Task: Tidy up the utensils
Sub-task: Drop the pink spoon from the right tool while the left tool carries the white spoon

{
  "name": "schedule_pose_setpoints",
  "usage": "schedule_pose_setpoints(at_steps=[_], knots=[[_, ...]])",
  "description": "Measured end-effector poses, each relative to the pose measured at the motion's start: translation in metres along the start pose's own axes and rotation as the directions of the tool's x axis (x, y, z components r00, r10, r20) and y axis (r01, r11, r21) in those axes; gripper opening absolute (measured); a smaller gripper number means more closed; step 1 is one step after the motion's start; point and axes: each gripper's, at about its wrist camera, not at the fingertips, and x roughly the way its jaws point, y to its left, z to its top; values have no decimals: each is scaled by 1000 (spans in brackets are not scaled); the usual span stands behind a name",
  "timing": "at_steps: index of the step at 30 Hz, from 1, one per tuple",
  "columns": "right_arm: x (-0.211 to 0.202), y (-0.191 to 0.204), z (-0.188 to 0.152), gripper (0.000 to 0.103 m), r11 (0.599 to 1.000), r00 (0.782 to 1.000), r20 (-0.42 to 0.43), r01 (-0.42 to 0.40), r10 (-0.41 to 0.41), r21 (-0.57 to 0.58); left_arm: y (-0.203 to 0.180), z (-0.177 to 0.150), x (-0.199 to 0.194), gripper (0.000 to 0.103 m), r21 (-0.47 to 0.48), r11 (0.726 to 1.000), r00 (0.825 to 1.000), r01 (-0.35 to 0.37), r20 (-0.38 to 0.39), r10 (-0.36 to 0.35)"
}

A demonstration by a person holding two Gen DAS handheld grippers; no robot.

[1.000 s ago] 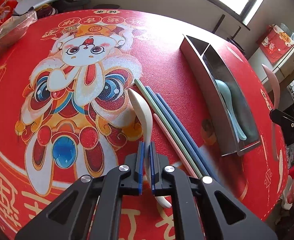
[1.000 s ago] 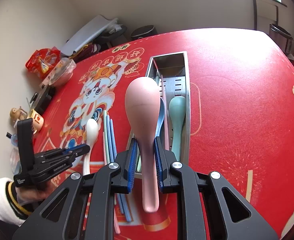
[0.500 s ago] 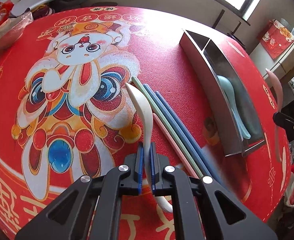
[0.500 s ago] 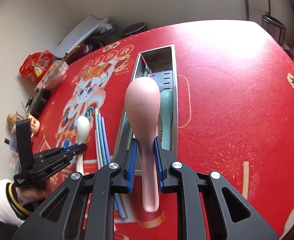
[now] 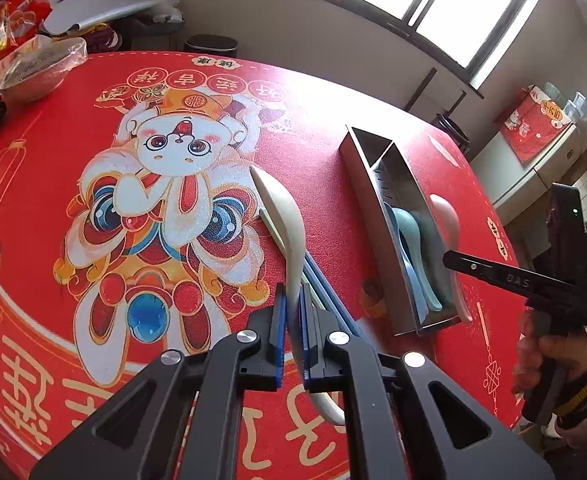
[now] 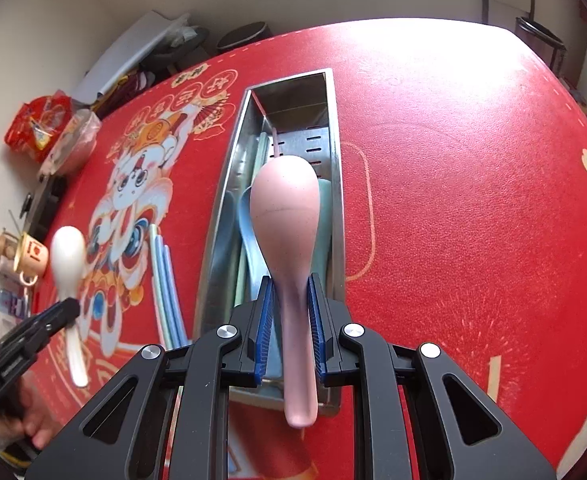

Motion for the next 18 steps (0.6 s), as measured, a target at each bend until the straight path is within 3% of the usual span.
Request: schedule_pose_setpoints(at_steps=[18], knots=[[37, 23, 15, 19, 980, 976, -92, 196, -199, -37, 10, -6, -14, 6, -27, 999, 999, 26, 22, -25]])
